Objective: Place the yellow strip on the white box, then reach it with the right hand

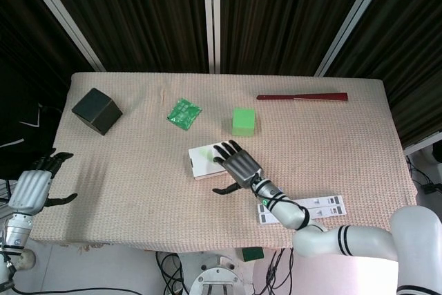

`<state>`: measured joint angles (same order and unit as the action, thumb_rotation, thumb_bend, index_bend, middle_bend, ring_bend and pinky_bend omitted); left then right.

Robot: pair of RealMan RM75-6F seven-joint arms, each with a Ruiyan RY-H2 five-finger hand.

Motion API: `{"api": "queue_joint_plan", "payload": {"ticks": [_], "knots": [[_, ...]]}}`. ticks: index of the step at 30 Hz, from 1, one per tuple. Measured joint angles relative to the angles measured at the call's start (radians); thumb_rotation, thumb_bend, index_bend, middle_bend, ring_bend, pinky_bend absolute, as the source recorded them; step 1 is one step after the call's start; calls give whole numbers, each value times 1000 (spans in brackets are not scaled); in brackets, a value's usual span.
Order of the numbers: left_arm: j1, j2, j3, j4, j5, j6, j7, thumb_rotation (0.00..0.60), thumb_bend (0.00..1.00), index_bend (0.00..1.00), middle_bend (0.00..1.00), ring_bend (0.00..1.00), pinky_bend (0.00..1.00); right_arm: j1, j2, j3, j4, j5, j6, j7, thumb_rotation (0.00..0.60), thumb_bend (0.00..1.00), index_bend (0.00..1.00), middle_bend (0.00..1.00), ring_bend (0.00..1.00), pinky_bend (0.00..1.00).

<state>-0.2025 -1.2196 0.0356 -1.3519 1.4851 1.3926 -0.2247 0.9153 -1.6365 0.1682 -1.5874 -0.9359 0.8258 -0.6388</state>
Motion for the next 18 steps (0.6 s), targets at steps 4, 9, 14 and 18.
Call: {"api": "queue_joint_plan", "payload": {"ticks": [4, 9, 14, 18], "knots": [[1, 1, -4, -1, 0, -10, -1, 569, 0, 163, 164, 46, 180, 8, 2, -11, -1, 21, 2, -4, 181, 176, 300, 0, 0, 0], [4, 2, -9, -1, -2, -20, -3, 571, 0, 164, 164, 46, 180, 24, 2, -28, 2, 50, 5, -17, 179, 176, 317, 0, 0, 0], [9, 5, -14, 0, -2, -22, -6, 571, 0, 164, 164, 46, 180, 33, -1, -35, 2, 55, 16, -10, 179, 176, 318, 0, 0, 0], [11, 7, -17, 0, -2, -24, -8, 571, 0, 164, 164, 46, 180, 30, 0, -36, -5, 33, 32, 9, 181, 176, 318, 0, 0, 0]]}}
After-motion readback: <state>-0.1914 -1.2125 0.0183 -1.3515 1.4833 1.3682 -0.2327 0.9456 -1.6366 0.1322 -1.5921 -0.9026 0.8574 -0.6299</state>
